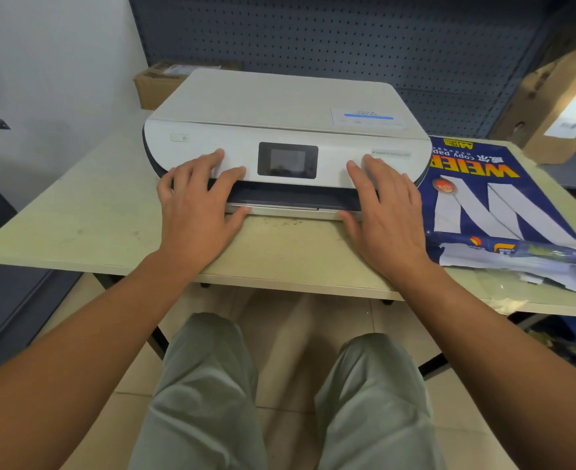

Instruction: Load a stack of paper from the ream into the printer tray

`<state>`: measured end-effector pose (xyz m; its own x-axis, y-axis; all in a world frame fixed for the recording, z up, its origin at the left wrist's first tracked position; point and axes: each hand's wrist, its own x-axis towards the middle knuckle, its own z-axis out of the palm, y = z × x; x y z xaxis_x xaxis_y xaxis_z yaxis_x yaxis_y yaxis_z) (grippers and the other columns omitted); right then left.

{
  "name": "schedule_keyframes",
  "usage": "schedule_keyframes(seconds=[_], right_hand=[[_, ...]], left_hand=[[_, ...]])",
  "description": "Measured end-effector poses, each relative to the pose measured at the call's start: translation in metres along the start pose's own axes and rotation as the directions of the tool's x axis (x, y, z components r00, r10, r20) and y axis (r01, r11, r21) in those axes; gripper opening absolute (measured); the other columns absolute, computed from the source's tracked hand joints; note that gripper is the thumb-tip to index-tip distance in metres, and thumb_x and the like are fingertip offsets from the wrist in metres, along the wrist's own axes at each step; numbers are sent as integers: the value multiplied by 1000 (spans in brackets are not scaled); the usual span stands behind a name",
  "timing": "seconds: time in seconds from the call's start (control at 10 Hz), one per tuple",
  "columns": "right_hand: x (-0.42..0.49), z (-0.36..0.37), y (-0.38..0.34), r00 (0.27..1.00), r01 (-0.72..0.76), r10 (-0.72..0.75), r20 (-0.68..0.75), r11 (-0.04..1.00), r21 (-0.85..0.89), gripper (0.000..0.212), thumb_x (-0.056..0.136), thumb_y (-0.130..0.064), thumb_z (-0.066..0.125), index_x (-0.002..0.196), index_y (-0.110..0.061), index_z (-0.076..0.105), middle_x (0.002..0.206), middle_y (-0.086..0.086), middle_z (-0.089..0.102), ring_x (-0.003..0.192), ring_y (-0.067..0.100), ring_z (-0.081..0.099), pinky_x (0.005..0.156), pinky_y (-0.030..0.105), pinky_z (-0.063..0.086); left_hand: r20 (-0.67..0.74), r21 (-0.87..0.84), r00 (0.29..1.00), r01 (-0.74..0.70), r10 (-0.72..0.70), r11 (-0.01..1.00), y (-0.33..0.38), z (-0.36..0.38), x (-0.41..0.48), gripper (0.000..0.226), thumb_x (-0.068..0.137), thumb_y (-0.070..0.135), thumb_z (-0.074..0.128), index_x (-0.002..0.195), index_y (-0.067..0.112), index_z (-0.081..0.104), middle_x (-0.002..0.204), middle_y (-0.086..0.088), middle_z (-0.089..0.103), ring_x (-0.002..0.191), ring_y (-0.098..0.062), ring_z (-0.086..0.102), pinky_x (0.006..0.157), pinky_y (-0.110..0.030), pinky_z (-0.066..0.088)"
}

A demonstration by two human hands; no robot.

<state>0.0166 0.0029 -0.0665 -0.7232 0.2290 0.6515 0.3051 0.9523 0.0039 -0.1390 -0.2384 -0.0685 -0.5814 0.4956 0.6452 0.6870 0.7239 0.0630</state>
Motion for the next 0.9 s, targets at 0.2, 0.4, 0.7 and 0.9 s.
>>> schedule_keyframes(seconds=[0.2, 0.4, 0.7, 0.9], right_hand=[[-1, -4, -2, 999, 7, -7, 39, 1000, -2, 70, 92, -36, 63, 153, -17, 37, 159, 14, 40, 147, 33, 36, 120, 53, 27], [-5, -10, -1, 991, 8, -7, 133, 1000, -7, 68, 93, -29, 62, 154, -19, 35, 162, 13, 34, 151, 31, 30, 122, 53, 25], [2, -30, -7, 974, -5, 11, 225, 1000, -30, 74, 93, -42, 56, 158, -26, 24, 165, 11, 29, 150, 30, 29, 120, 50, 29], [16, -47, 1, 972, -15, 20, 234, 1000, -21, 74, 94, -46, 54, 158, -30, 21, 166, 9, 26, 151, 30, 28, 119, 48, 27]], left_hand=[[19, 25, 1000, -13, 12, 1000, 1, -1, -2, 54, 87, 43, 61, 137, 28, 51, 154, -9, 40, 139, -31, 36, 110, -54, 27], [90, 64, 996, -28, 22, 998, 3, -2, -5, 56, 87, 31, 63, 141, 25, 47, 155, -12, 36, 141, -34, 34, 113, -58, 25], [199, 91, 980, -22, 3, 996, 10, -19, -1, 65, 82, 26, 65, 142, 30, 43, 155, -13, 34, 142, -34, 31, 115, -64, 21], [160, 63, 987, -14, 4, 998, 17, -37, 19, 66, 83, 25, 60, 146, 30, 39, 159, -9, 30, 144, -33, 28, 119, -63, 13]])
